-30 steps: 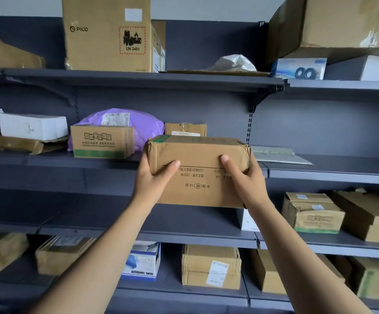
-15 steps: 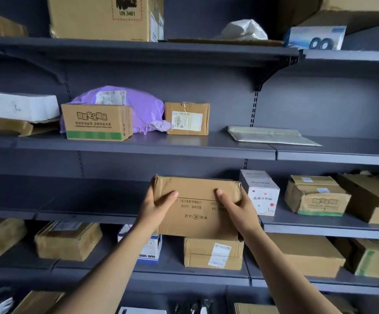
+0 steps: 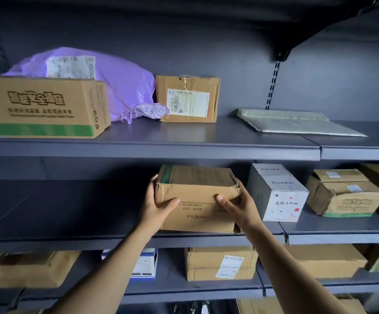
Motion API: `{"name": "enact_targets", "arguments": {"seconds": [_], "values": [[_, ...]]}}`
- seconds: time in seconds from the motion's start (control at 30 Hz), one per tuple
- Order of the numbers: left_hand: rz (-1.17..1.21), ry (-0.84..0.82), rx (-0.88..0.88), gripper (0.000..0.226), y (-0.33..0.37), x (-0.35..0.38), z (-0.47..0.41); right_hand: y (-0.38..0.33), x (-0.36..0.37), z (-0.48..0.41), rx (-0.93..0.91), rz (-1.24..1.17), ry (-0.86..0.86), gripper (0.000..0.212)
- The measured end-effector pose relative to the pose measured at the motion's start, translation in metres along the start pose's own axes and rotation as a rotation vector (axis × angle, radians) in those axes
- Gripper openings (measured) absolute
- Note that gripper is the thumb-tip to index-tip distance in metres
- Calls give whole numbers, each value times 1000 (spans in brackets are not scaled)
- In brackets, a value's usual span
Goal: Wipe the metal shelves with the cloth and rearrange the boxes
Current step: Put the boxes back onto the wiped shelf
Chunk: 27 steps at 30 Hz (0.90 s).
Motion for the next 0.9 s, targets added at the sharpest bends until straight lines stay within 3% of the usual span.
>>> {"name": "enact_targets", "arguments": {"seconds": [0.4,0.63,0.67,0.77,0.9], "values": [[-6,31,8,90,-27,9,-17,18,5,-23,6,81,0,83],[-49,39,-55,95,-17,3,-2,28,-2,-15,60,122,50,60],[-42,54,-67,96,-14,1,3,19,-3,-7,57,107,61,61],[-9,72,-72,93,-1,-4,19,4,-8,12,88,126,124,97],[53,96,-39,83,27,0,41,-10,-12,43,72,96,120,120]]}}
Point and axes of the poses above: each hand's wrist, its own z-axis away from the middle knuckle, its own x-axis out of the palm, y = z × x, the point moved 5 cm from there along -z, towards the middle knuckle, and after that the axes turned 9 degrees about x, right-handed, at the moved point
